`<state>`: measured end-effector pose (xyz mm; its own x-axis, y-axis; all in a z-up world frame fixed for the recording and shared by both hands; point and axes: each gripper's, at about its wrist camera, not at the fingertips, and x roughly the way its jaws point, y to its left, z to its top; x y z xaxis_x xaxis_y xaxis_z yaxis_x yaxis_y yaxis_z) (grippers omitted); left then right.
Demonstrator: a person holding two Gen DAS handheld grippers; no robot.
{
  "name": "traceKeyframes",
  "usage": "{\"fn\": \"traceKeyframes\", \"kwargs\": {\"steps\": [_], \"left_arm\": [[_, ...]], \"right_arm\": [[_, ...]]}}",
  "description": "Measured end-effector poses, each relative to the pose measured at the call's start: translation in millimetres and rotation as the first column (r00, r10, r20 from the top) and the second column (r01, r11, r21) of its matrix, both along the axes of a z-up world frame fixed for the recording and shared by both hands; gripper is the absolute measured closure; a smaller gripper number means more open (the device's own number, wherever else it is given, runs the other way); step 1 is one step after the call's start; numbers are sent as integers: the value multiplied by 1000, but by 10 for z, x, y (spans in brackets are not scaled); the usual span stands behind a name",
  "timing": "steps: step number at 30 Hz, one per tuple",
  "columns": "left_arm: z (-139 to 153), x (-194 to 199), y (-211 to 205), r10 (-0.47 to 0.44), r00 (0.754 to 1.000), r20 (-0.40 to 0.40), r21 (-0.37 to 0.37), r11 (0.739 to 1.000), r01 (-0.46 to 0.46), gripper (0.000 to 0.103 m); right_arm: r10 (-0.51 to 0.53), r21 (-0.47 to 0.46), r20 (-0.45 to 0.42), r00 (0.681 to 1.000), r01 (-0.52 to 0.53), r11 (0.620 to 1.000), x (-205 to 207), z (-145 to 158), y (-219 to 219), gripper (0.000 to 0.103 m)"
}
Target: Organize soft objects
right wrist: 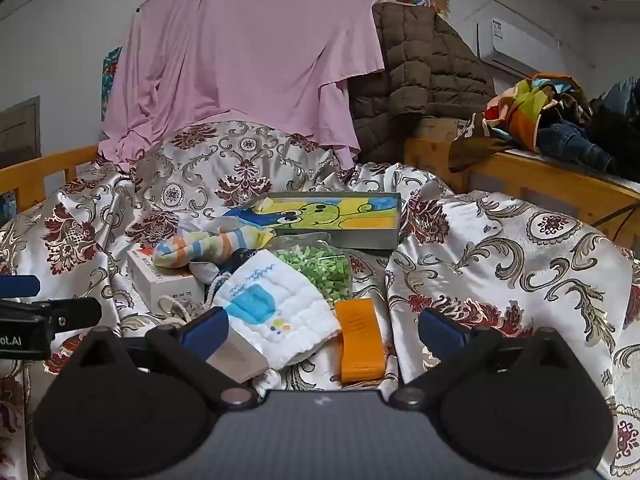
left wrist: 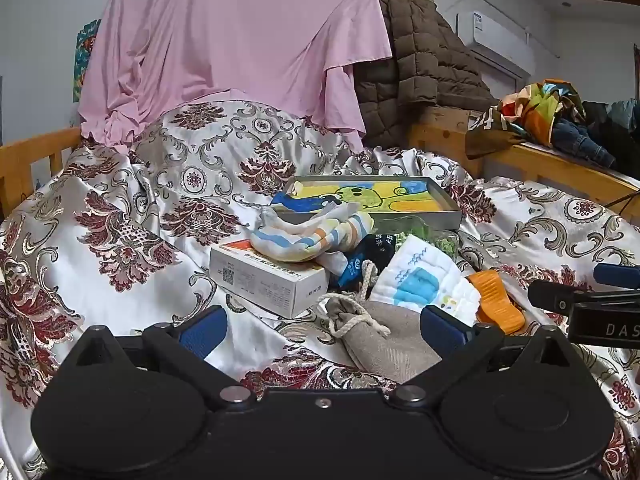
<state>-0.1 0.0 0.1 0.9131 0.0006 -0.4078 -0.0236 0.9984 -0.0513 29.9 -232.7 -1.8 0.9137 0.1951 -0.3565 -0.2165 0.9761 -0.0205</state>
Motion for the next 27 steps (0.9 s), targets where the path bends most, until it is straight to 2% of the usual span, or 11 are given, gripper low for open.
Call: {"fn": "traceKeyframes", "kwargs": {"steps": [27], "left_arm": [[-4,6,3,1,1000,7,5,1000,-1,1]], "right_arm": [[4,3,-8,1000,-4,1000,0,-9,24,0]]}}
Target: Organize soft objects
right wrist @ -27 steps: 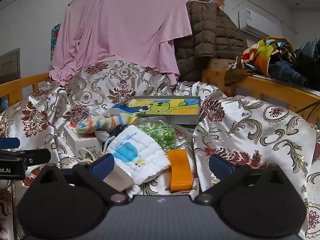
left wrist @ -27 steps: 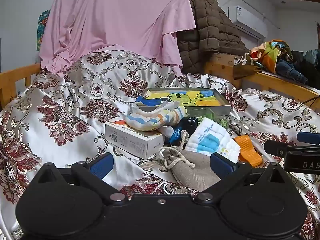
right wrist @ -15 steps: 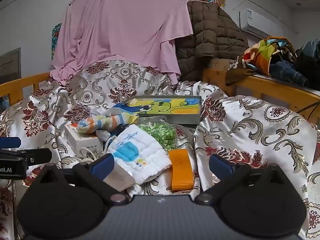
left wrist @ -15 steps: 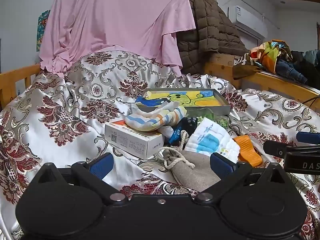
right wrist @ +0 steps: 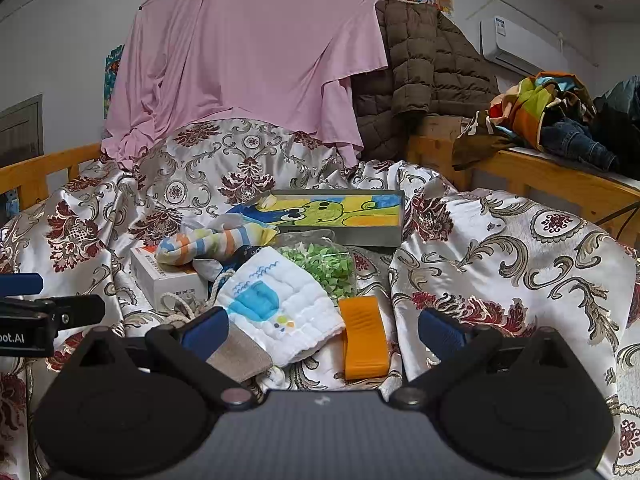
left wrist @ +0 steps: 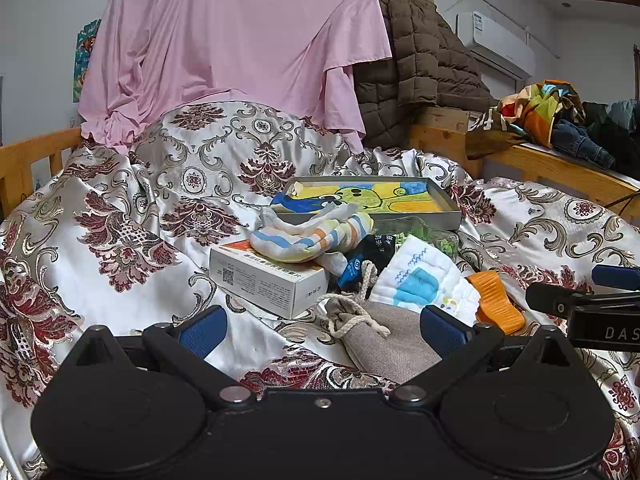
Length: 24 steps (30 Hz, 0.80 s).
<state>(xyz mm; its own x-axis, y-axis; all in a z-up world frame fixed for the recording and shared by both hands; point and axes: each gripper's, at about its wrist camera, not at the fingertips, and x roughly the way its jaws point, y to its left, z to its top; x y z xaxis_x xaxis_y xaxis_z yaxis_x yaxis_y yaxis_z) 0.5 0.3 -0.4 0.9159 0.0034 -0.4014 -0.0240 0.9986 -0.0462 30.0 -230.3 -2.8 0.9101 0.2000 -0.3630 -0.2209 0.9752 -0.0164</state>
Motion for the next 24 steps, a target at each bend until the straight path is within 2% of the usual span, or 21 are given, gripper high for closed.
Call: {"fn": "traceKeyframes", "kwargs": {"steps": [24], "left_arm": [[1,-1,1,0,1000,0,-1,1000,0,1]], "right_arm": [[0,1,-4,1000,0,1000,1,-8,-1,0]]}}
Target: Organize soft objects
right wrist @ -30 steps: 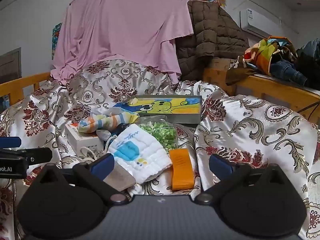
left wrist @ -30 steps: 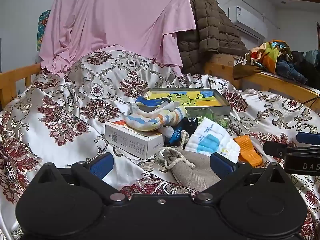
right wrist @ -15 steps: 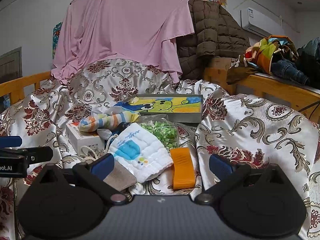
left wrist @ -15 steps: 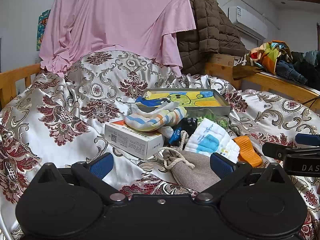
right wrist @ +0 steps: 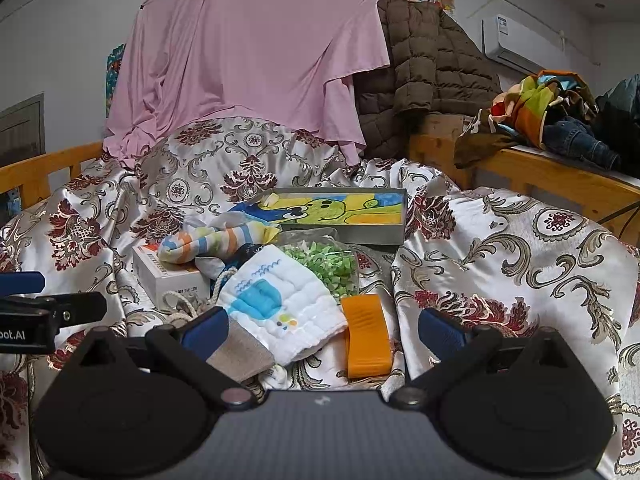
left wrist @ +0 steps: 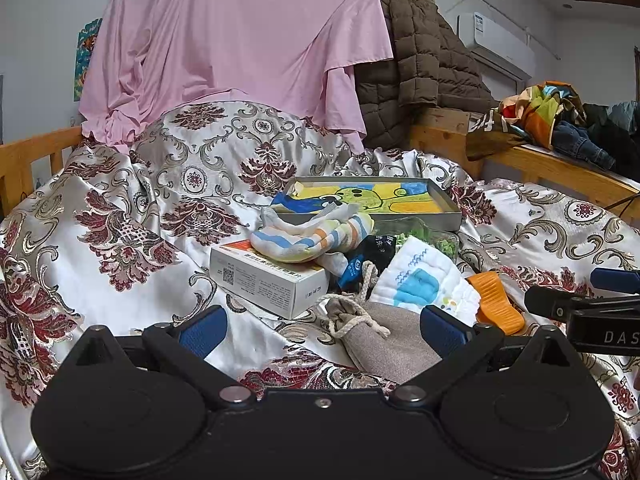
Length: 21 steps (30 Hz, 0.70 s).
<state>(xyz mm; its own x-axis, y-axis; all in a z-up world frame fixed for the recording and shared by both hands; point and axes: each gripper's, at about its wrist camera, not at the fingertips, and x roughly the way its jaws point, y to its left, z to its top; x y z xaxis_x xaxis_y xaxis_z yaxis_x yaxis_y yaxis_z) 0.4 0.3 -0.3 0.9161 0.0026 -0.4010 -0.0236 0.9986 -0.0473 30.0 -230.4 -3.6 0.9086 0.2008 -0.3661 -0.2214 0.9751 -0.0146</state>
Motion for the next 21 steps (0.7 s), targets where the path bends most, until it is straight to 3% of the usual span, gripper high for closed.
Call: {"fn": "traceKeyframes", "kwargs": {"steps": [21], "left_arm": [[0,0,2,1,1000,0,-1,1000,-1,1]], "right_arm": [[2,-1,-3,1000,-2,1000,-3,-12,25,0]]}}
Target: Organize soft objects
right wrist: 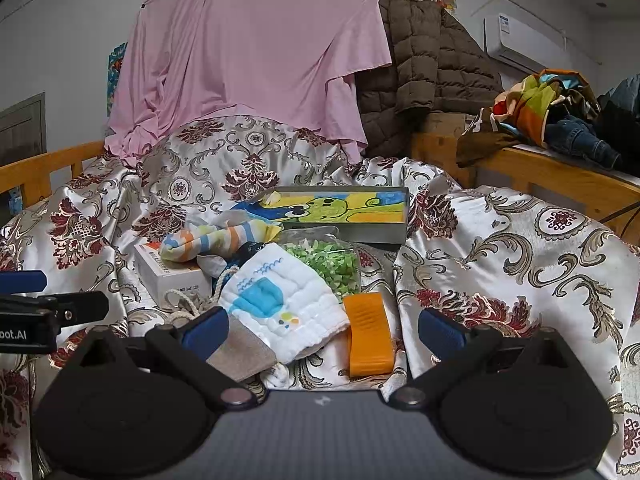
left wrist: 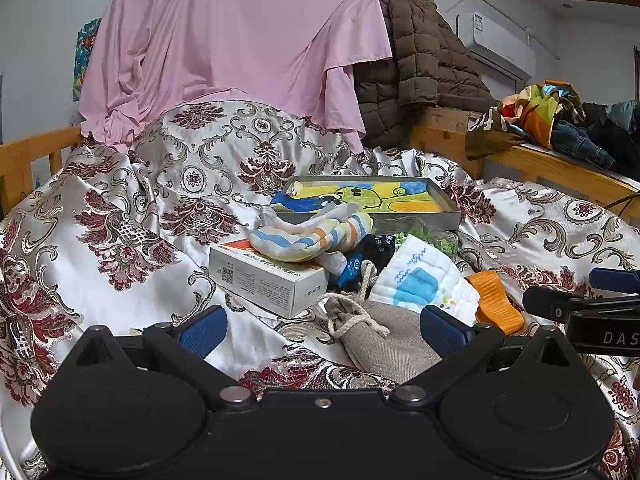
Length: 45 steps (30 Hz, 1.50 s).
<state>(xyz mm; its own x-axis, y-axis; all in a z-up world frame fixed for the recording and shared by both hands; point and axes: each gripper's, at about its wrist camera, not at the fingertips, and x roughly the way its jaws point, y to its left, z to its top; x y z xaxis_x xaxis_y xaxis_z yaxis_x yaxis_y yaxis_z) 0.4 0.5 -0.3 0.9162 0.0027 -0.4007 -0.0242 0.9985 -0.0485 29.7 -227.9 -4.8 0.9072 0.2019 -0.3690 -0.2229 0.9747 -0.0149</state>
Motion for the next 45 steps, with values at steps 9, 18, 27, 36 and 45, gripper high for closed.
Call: {"fn": "traceKeyframes", "kwargs": {"steps": [9,18,27,36,45], "left_arm": [[0,0,1,-1,1000,0,-1,1000,1,1],[0,1,1,-1,1000,-1,1,1000,1,1],[-58,9,-58,-23,1000,16,12,1000,22,1],[22,147,-75,-39,999,2,42,998,39,1],[-135,634,-112,-182,970,-161,46,980,192,1]], "right_arm": [[1,0,-2,1000,-1,1000,5,-2,-2,0],[1,-2,-3,1000,-1,1000,-4,-12,18,0],[9,-14,-46,999,-10,1000,-24,-114,94,0],[131,-69,-155,979,-143,987,302,-33,-52,0],[223,-168,-203,954,-258,951,701,-131,-155,0]]}}
